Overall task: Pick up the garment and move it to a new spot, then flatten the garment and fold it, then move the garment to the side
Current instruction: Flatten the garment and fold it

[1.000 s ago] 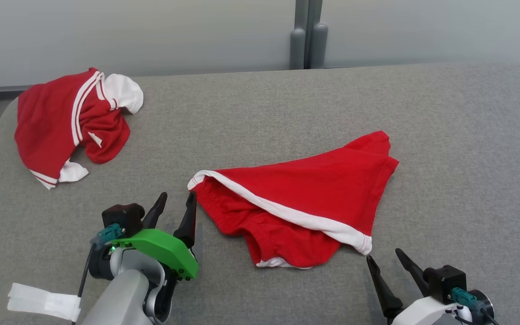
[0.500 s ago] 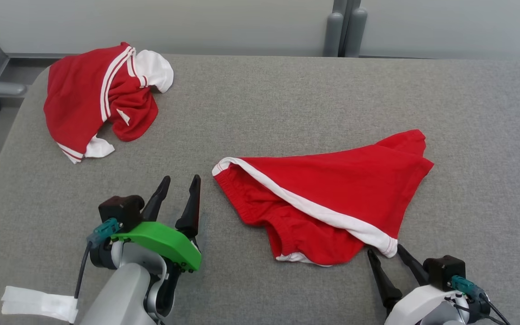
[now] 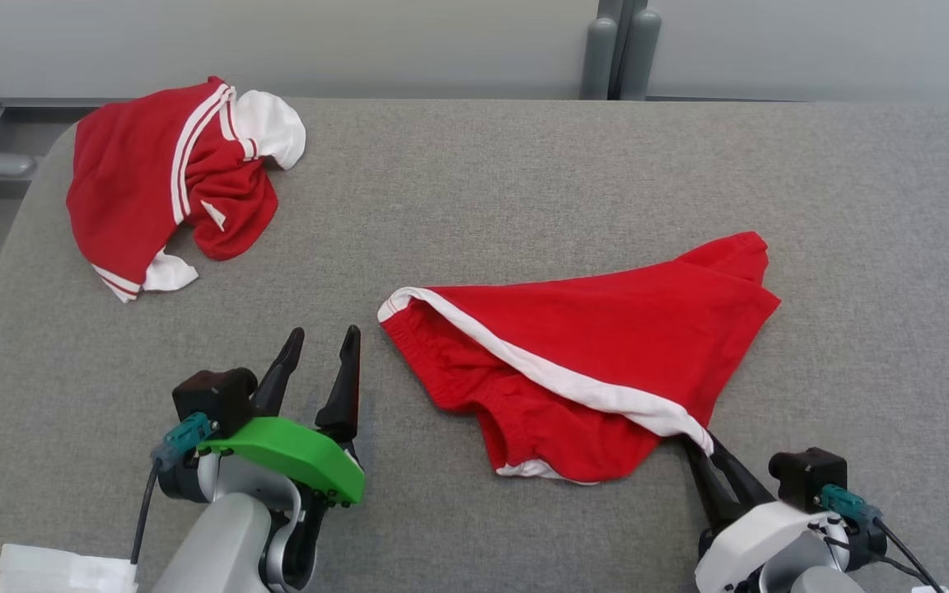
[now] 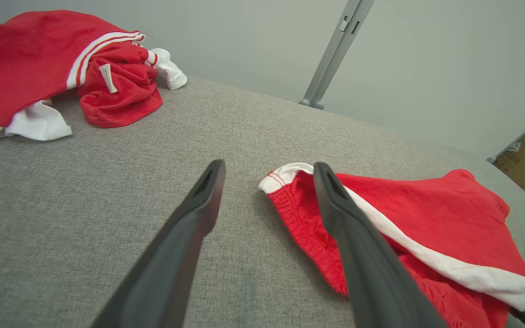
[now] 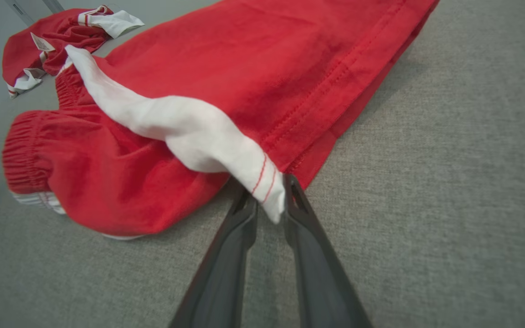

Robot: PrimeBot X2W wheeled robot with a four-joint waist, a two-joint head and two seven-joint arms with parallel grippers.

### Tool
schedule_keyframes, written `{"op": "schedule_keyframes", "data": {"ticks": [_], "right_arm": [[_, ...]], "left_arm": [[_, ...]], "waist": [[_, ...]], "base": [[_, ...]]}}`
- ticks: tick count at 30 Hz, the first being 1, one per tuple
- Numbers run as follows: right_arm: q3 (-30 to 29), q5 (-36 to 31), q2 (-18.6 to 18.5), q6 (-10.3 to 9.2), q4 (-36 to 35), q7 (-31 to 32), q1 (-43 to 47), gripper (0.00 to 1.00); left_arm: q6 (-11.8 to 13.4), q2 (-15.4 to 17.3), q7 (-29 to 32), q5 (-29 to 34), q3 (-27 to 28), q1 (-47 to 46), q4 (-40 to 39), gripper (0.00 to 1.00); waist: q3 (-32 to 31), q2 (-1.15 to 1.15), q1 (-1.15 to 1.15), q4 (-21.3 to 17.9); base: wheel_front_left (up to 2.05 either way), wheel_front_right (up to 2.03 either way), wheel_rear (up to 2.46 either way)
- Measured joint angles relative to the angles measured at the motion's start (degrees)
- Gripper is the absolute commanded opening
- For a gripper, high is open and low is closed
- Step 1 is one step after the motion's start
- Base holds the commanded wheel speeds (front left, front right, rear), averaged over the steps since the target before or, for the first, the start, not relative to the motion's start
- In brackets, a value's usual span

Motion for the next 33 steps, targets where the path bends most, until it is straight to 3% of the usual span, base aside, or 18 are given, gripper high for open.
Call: {"op": "schedule_keyframes", "data": {"ticks": [3, 13, 28, 33], "right_arm": [[0.2, 0.0, 0.0, 0.00, -1.1, 0.0, -0.9, 0.00], [-0.1, -1.1, -0.4, 0.02, -7.2, 0.0, -2.1, 0.00], [-6.3, -4.0, -8.0, -0.67, -10.3, 0.0, 1.9, 0.00], [-6.8, -4.0, -8.2, -0.67, -10.1, 0.0, 2.7, 0.00]], "left_arm": [[0.0, 0.0, 0.0, 0.3, 0.3, 0.4, -0.9, 1.00], [0.5, 0.3, 0.0, 0.5, 1.5, 2.5, -2.5, 1.00], [-0.8, 0.1, 0.9, -0.8, -1.1, 4.3, -4.5, 1.00], [-2.0, 0.1, 3.6, -2.4, -3.3, 5.1, -4.8, 1.00]], "waist": [[0.0, 0.00, 0.00, -0.4], [-0.7, 0.00, 0.00, -2.2], [-2.1, 0.00, 0.00, -6.4], [-2.2, 0.00, 0.00, -7.4]], "base": [[0.00, 0.00, 0.00], [0.00, 0.00, 0.00], [0.00, 0.00, 0.00], [0.00, 0.00, 0.00]]}}
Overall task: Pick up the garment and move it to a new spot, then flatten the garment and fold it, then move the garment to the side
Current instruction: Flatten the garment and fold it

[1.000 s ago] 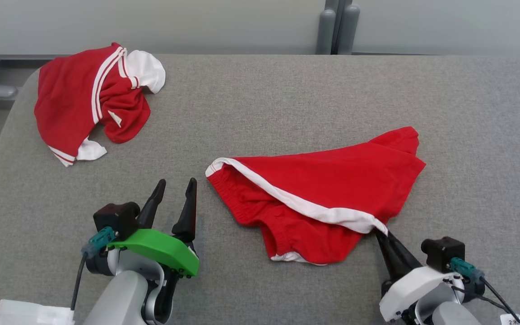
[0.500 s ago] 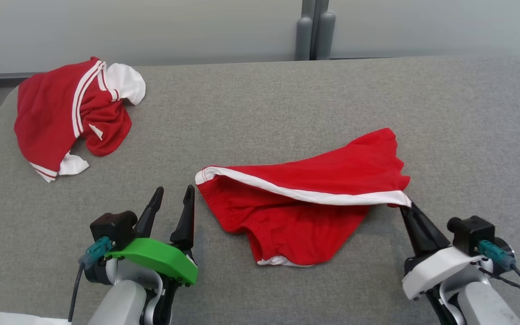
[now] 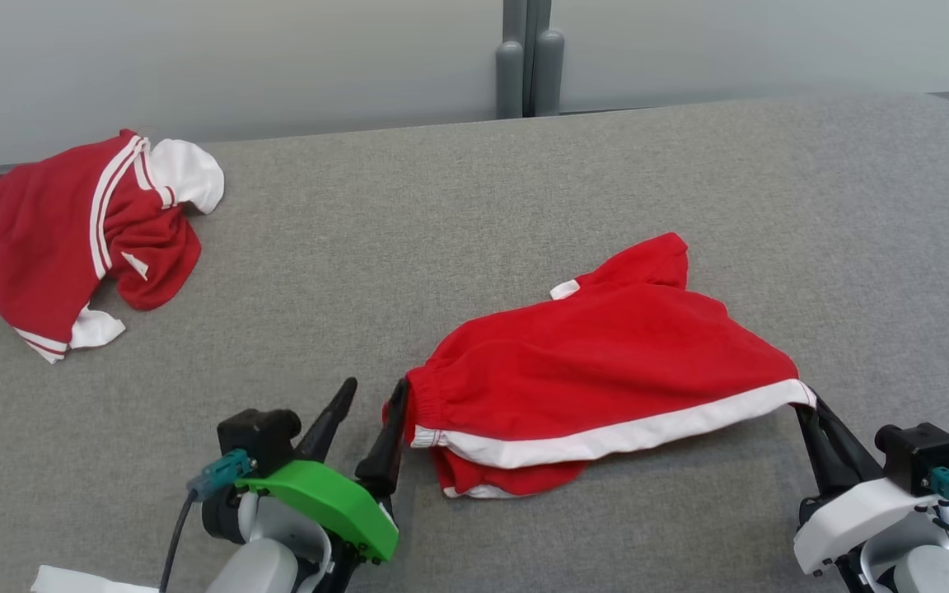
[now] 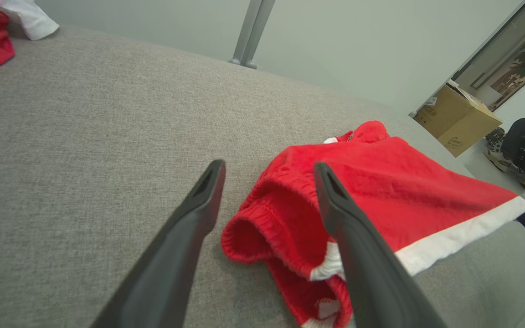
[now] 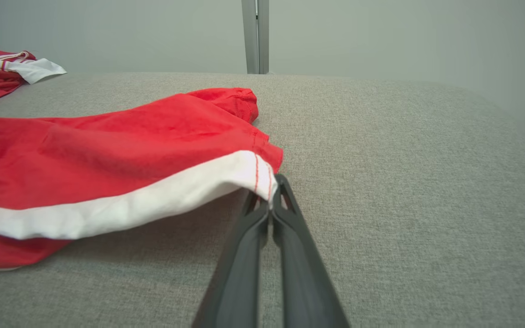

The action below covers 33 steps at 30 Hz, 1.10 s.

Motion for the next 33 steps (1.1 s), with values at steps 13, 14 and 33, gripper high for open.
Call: {"op": "schedule_keyframes", "data": {"ticks": [13, 14, 33], "right_arm": [[-1.9, 0.4, 0.5, -0.78, -0.7, 0.0, 0.3, 0.00], [-1.9, 0.4, 0.5, -0.77, -0.7, 0.0, 0.4, 0.00], [-0.3, 0.3, 1.2, -0.40, 0.1, 0.0, 1.3, 0.00]], "left_arm": [[-3.9, 4.3, 4.9, -0.1, -5.3, 5.0, -5.6, 1.00], [-4.2, 4.4, 5.4, -0.1, -6.2, 5.1, -6.2, 1.00], [-5.0, 6.0, 4.6, 2.7, -11.9, 5.5, -9.0, 1.00]], "waist": [[0.1, 0.00, 0.00, 0.1], [0.0, 0.00, 0.00, 0.4], [-1.3, 0.00, 0.00, 0.7]], "base": [[0.00, 0.00, 0.00], [0.00, 0.00, 0.00], [0.00, 0.00, 0.00]]}}
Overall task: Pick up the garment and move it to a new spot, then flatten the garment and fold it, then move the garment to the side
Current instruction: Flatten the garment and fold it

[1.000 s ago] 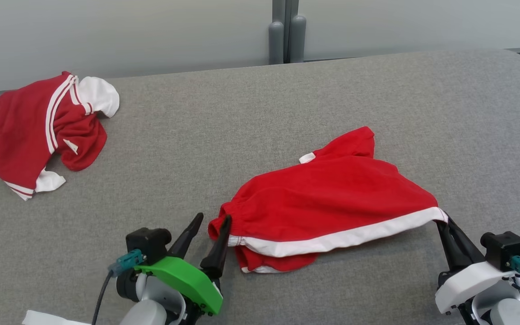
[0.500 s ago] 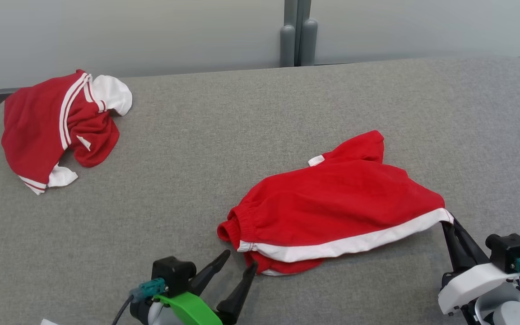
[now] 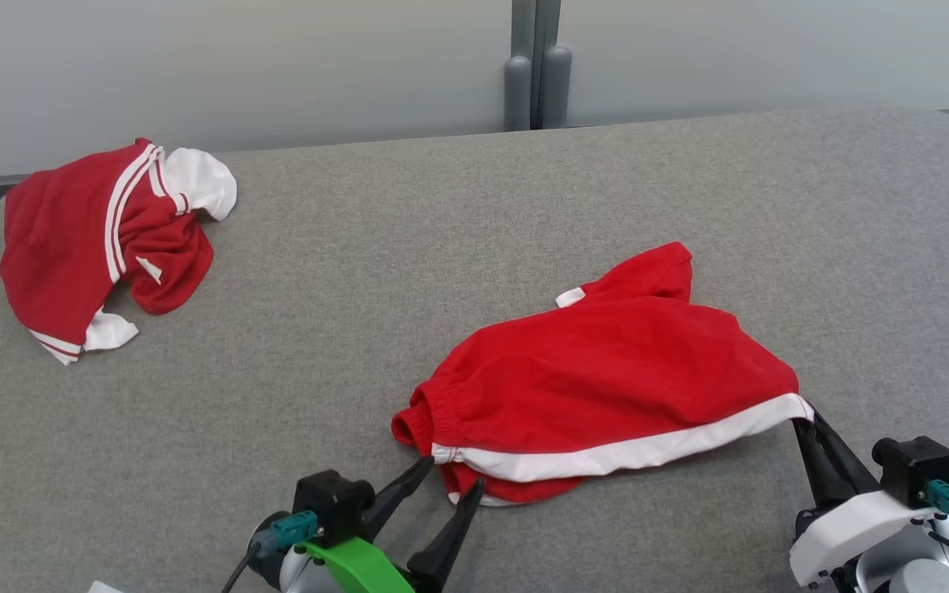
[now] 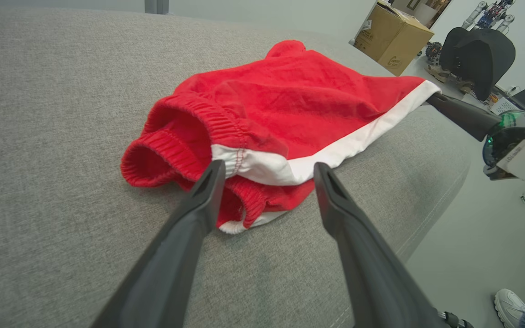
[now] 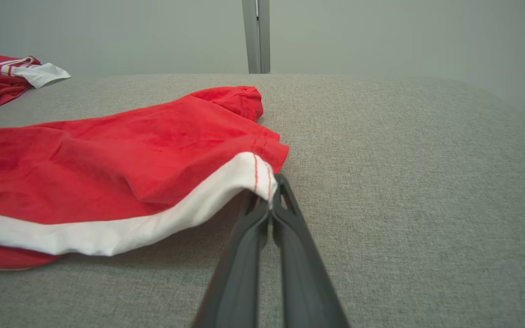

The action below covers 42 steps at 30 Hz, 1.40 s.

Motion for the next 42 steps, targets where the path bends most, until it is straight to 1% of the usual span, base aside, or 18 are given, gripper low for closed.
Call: {"op": "schedule_keyframes", "data": {"ticks": [9, 19, 24, 25, 26, 28, 35, 42], "right_arm": [[0.2, 0.0, 0.3, 0.07, 0.1, 0.0, 0.0, 0.00], [0.3, 0.0, 0.4, 0.49, 0.1, 0.0, 0.0, 0.00], [0.4, 0.0, 0.5, 0.51, 0.1, 0.0, 0.0, 0.00], [0.5, 0.0, 0.5, 0.52, 0.1, 0.0, 0.0, 0.00], [0.5, 0.0, 0.6, 0.53, 0.1, 0.0, 0.0, 0.00], [0.5, 0.0, 0.8, 0.54, 0.1, 0.0, 0.0, 0.00], [-0.3, 0.5, 1.1, 0.57, -0.6, 0.0, -0.1, 0.00], [-1.5, 1.3, 0.6, 1.04, -4.1, 0.0, -1.2, 0.00]], "left_arm": [[0.0, 0.1, -1.0, 0.3, 0.3, -1.7, 3.3, 1.00], [-0.2, -1.0, -1.6, 0.8, -1.6, -3.6, 5.3, 1.00], [-0.2, -1.0, -2.0, 2.5, -2.8, -5.7, 6.8, 1.00], [-0.2, -1.1, -2.0, 2.7, -3.1, -5.9, 7.2, 0.90], [-0.2, -1.0, -2.0, 3.0, -3.4, -6.0, 7.4, 0.56], [-0.2, -1.0, -2.0, 4.1, -3.9, -6.4, 8.0, 0.00], [-0.2, -0.8, -3.5, 5.1, -3.7, -7.3, 9.4, 0.00], [-0.2, -1.5, -6.2, 3.1, -0.2, -8.1, 7.7, 0.00]], "waist": [[-0.2, 0.00, 0.00, -0.6], [0.1, 0.00, 0.00, -1.0], [0.4, 0.00, 0.00, -1.1], [0.4, 0.00, 0.00, -1.1], [0.4, 0.00, 0.00, -1.2], [0.5, 0.00, 0.00, -1.2], [0.6, 0.00, 0.00, -1.5], [0.4, 0.00, 0.00, -1.6]], "base": [[0.00, 0.00, 0.00], [0.00, 0.00, 0.00], [0.00, 0.00, 0.00], [0.00, 0.00, 0.00], [0.00, 0.00, 0.00], [0.00, 0.00, 0.00], [0.00, 0.00, 0.00], [0.00, 0.00, 0.00]]}}
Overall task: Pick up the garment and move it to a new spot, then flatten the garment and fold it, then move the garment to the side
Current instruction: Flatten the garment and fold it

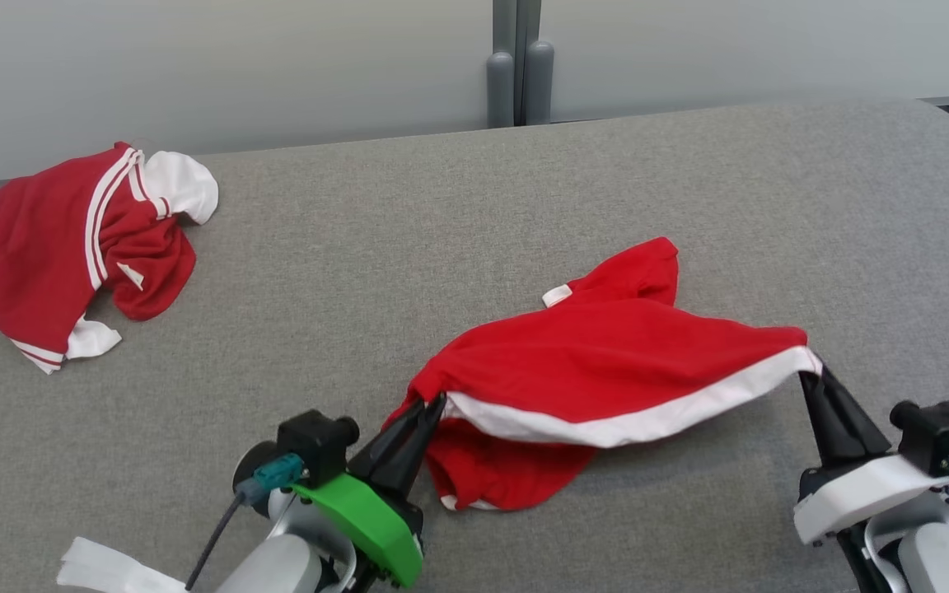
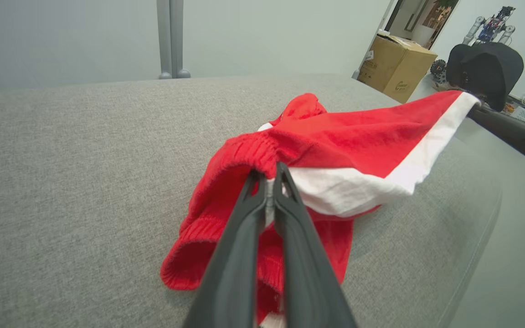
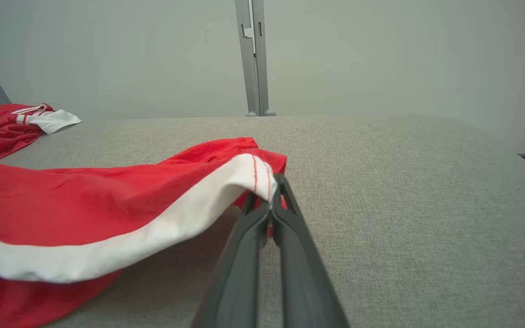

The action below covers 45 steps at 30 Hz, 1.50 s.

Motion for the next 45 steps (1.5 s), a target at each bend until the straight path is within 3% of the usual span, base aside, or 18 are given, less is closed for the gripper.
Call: {"op": "schedule_keyframes", "data": {"ticks": [8, 21, 25, 28, 31, 35, 38, 41, 45], "right_arm": [[-0.7, 0.0, -2.7, 0.03, -9.6, 0.0, -5.7, 0.00], [-4.7, 5.8, -6.4, 0.54, -31.3, 0.0, -8.7, 0.00], [-5.5, 8.4, -6.8, 0.54, -35.4, 0.5, -8.0, 0.00], [-4.5, 11.1, -6.7, 0.54, -33.9, 4.7, -7.6, 0.00], [0.8, 15.2, -6.4, 0.54, -27.8, 10.4, -8.0, 0.00], [6.7, 16.7, -6.4, 0.55, -18.9, 16.5, -18.9, 0.00], [3.3, 15.5, -4.2, 0.44, -17.3, 17.0, -34.7, 0.00], [-1.9, 13.9, -4.4, -1.35, -18.9, 14.6, -47.3, 0.00], [-1.0, 14.2, -5.2, -0.98, -14.4, 15.2, -46.8, 0.00]], "left_arm": [[0.0, -2.8, -2.0, -6.2, 8.3, -3.1, -8.5, 0.00], [0.0, -2.7, -2.1, -8.6, 17.2, -4.8, -30.4, 0.00], [0.0, -1.8, -2.2, -9.3, 17.7, -4.8, -34.3, 0.00], [0.1, -0.6, 0.2, -10.8, 17.3, -4.8, -32.6, 0.00], [0.9, -0.4, 4.6, -13.7, 16.8, -4.8, -26.9, 0.00], [2.3, 0.6, 8.5, -16.0, 18.7, -7.8, -16.7, 0.00], [3.2, 0.8, 8.6, -15.9, 22.7, -17.0, -14.9, 0.00], [2.9, -1.1, 7.4, -16.1, 24.5, -28.8, -16.5, 0.00], [2.4, -2.3, 7.4, -17.3, 24.4, -29.9, -15.4, 0.00]], "waist": [[-1.2, 0.00, 0.00, -0.3], [-3.8, 0.00, 0.00, -1.9], [-3.7, 0.00, 0.00, -2.1], [-3.2, 0.00, 0.00, -2.1], [-2.2, 0.00, 0.00, -2.2], [-0.6, 0.00, 0.00, -2.7], [0.1, 0.00, 0.00, -3.7], [0.5, 0.00, 0.00, -4.6], [0.5, 0.00, 0.00, -5.0]], "base": [[0.00, 0.00, 0.00], [0.00, 0.00, 0.00], [0.00, 0.00, 0.00], [0.00, 0.00, 0.00], [0.00, 0.00, 0.00], [0.00, 0.00, 0.00], [0.00, 0.00, 0.00], [0.00, 0.00, 0.00], [0.00, 0.00, 0.00]]}}
